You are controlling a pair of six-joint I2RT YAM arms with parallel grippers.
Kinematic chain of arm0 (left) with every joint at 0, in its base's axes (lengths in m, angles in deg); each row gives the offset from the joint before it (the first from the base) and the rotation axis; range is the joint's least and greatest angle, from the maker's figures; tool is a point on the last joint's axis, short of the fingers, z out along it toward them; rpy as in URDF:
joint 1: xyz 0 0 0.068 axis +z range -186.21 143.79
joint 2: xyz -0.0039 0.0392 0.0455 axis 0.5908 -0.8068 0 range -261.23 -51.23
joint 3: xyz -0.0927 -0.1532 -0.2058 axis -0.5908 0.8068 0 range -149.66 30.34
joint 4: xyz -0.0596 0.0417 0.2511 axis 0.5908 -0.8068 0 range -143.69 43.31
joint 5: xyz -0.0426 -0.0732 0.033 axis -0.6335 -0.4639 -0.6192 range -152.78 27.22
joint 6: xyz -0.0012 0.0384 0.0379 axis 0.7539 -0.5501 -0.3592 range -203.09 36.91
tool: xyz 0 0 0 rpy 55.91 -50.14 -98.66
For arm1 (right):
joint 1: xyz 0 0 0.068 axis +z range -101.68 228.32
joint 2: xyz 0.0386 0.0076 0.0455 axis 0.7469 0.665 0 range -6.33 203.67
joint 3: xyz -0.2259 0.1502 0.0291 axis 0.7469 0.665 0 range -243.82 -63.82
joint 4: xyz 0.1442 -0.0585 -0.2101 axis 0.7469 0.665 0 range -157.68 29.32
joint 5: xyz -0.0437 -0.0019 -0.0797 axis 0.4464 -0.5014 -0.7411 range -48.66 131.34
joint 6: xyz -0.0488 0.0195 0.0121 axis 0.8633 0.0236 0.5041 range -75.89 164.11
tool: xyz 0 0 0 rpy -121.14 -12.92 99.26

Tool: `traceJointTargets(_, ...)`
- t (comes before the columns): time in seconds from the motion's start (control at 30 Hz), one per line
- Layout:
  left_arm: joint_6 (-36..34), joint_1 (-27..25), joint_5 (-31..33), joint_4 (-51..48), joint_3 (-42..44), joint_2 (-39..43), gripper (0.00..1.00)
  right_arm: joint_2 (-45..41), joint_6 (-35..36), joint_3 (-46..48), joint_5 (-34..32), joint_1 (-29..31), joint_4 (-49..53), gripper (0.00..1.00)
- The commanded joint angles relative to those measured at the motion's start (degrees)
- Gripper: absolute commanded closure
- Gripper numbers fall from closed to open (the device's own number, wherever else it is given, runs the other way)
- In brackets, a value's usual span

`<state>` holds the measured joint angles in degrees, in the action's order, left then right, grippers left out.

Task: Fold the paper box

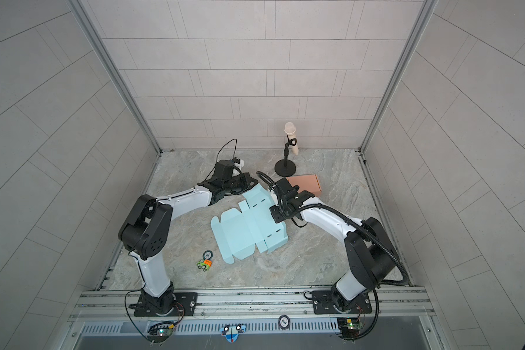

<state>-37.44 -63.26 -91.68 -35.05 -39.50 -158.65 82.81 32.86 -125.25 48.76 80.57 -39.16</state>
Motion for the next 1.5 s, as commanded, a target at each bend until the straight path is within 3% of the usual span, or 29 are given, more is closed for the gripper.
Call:
traceJointTargets(0.0,-0.9,-0.5,-0.8,-0.3,-1.9,-0.9,0.98,-1.4,1.6,-0.9,-0.3,0.4,0.0,1.00)
traceJointTargets(0.4,-3.7,-4.6,1.2,-4.4,-1.4,0.8,0.98,-1.2,2.3,-2.0,-1.1,0.5,0.6,1.00)
traceJointTargets(0.73,-8.5,-5.3,7.7,-8.5,7.8,14.8,0.95,-1.1,2.1,-1.9,-2.5,0.5,1.2,1.00)
traceJointTargets(0.9,-5.8,-6.2,5.2,-6.8,14.8,19.8,0.95,-0.9,2.4,-1.2,-2.1,0.5,0.5,1.00)
traceJointTargets(1.1,-4.3,-6.0,4.0,-6.3,16.6,17.7,0.95,-1.1,2.8,-0.5,-1.7,1.0,-0.2,1.00)
traceJointTargets(1.23,1.9,-2.4,-1.3,2.2,15.9,13.2,0.95,-1.5,3.4,0.3,-1.7,1.7,-0.9,1.00)
traceJointTargets(1.47,3.3,-0.4,-1.7,4.1,10.0,6.1,0.96,-2.3,4.0,1.1,-2.3,3.1,-1.2,1.00)
